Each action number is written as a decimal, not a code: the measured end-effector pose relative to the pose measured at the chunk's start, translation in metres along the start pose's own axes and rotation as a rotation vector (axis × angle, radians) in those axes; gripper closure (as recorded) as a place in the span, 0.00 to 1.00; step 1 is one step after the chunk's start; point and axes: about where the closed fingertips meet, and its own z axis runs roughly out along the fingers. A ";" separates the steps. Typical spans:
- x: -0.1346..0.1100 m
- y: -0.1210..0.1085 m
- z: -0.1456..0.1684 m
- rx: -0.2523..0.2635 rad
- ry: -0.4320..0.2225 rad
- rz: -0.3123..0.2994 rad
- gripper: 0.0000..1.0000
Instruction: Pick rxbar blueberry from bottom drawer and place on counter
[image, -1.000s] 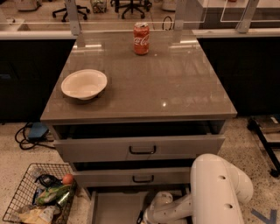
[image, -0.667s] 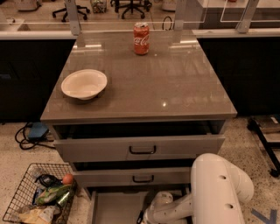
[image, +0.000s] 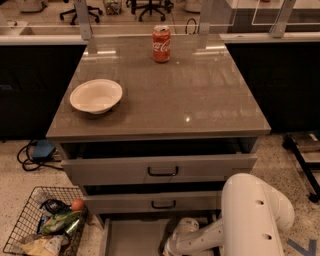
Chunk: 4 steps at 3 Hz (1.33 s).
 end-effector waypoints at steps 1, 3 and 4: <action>-0.001 0.001 -0.003 0.000 0.000 0.000 1.00; -0.032 0.009 -0.028 -0.011 -0.026 -0.059 1.00; -0.050 0.011 -0.065 0.004 -0.075 -0.100 1.00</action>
Offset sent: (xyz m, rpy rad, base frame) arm 0.0000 0.0000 0.0035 0.0000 -0.0001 0.0002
